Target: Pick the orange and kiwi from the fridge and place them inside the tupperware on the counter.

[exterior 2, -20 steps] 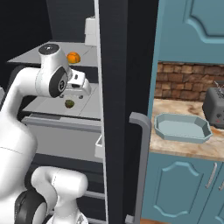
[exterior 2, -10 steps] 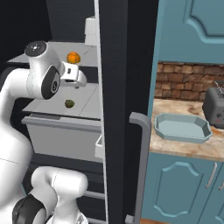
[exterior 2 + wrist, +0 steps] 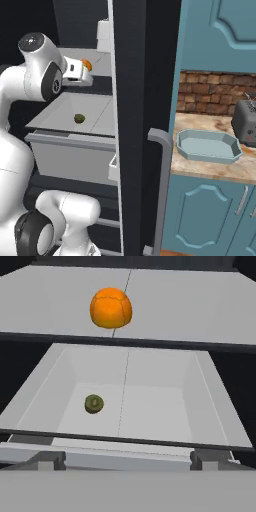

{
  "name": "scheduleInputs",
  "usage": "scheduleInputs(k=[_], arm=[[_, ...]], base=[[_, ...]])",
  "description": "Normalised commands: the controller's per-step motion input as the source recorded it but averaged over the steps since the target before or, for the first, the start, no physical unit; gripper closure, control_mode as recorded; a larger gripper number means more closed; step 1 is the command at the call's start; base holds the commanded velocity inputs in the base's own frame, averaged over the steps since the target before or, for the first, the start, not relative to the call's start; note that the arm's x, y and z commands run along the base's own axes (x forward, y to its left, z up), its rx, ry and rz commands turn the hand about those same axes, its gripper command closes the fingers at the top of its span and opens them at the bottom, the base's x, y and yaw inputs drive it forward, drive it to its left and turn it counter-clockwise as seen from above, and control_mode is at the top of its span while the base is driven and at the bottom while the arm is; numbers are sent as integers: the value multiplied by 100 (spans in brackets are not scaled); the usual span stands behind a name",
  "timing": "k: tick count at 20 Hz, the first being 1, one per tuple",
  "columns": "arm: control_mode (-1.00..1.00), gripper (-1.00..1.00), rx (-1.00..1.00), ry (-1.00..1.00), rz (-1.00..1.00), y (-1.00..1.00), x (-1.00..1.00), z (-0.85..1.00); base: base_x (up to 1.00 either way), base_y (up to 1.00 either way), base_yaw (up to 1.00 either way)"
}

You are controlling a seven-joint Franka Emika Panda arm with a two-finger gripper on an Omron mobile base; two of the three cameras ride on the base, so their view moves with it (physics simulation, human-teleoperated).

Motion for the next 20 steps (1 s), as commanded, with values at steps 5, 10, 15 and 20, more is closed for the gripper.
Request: scheduleInputs(k=[5,10,15,20], arm=[[-100,-100,4,0,0,13,40,24],[-100,-100,1,0,0,18,54,4],[-100,-100,0,-1,0,20,51,0],[-100,-100,0,0,0,2,55,-3]], base=[[0,0,0],[0,0,0],[0,0,0],[0,0,0]])
